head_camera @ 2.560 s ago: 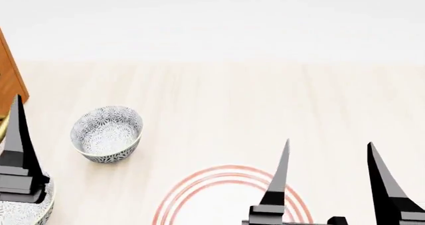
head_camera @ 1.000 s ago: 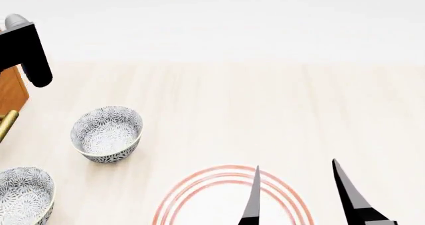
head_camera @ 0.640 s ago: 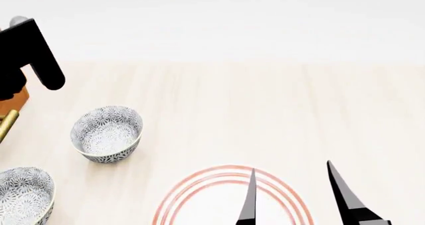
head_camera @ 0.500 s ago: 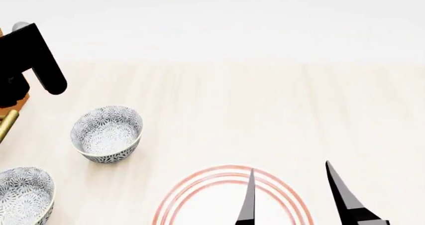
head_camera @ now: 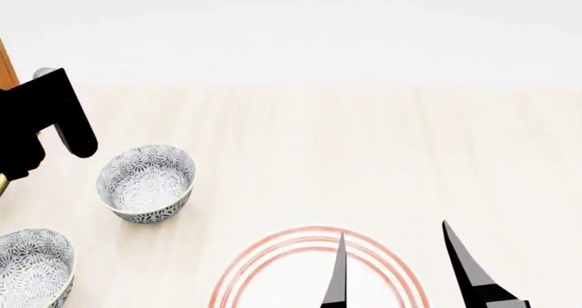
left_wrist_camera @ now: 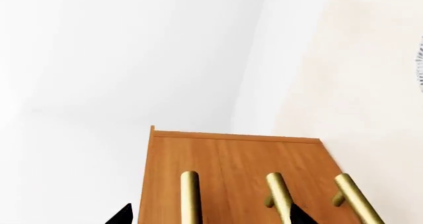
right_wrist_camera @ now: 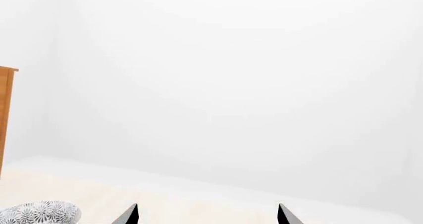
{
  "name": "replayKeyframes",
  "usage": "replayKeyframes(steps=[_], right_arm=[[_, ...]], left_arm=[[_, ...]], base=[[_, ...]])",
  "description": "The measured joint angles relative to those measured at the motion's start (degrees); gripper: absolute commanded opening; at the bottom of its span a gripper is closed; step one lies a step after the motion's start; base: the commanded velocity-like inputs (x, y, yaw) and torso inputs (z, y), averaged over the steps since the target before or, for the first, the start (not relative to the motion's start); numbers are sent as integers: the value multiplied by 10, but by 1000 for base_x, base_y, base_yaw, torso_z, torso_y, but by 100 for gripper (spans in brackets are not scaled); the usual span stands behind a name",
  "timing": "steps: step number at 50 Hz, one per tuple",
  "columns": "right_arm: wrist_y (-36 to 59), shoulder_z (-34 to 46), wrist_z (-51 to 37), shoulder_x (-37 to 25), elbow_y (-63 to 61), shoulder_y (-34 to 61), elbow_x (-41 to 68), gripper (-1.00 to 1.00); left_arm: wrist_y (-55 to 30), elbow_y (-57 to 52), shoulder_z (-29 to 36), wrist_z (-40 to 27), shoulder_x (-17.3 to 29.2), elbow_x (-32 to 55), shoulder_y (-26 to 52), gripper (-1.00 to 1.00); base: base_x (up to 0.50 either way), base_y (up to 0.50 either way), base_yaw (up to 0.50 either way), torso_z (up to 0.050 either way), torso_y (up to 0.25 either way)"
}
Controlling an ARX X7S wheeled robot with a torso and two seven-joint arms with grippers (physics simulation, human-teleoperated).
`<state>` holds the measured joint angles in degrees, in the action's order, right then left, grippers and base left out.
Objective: Open the top drawer of the cabinet.
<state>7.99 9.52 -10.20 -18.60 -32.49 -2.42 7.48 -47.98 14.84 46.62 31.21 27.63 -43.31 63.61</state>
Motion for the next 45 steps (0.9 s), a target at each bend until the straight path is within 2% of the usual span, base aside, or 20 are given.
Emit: replayKeyframes(steps=[45], right_arm=[[-6,18,-1,-10,13,2,-5,100]], left_arm=[[17,171,-2,-59,-12,0,43,100]], base=[[0,0,0,0,0]])
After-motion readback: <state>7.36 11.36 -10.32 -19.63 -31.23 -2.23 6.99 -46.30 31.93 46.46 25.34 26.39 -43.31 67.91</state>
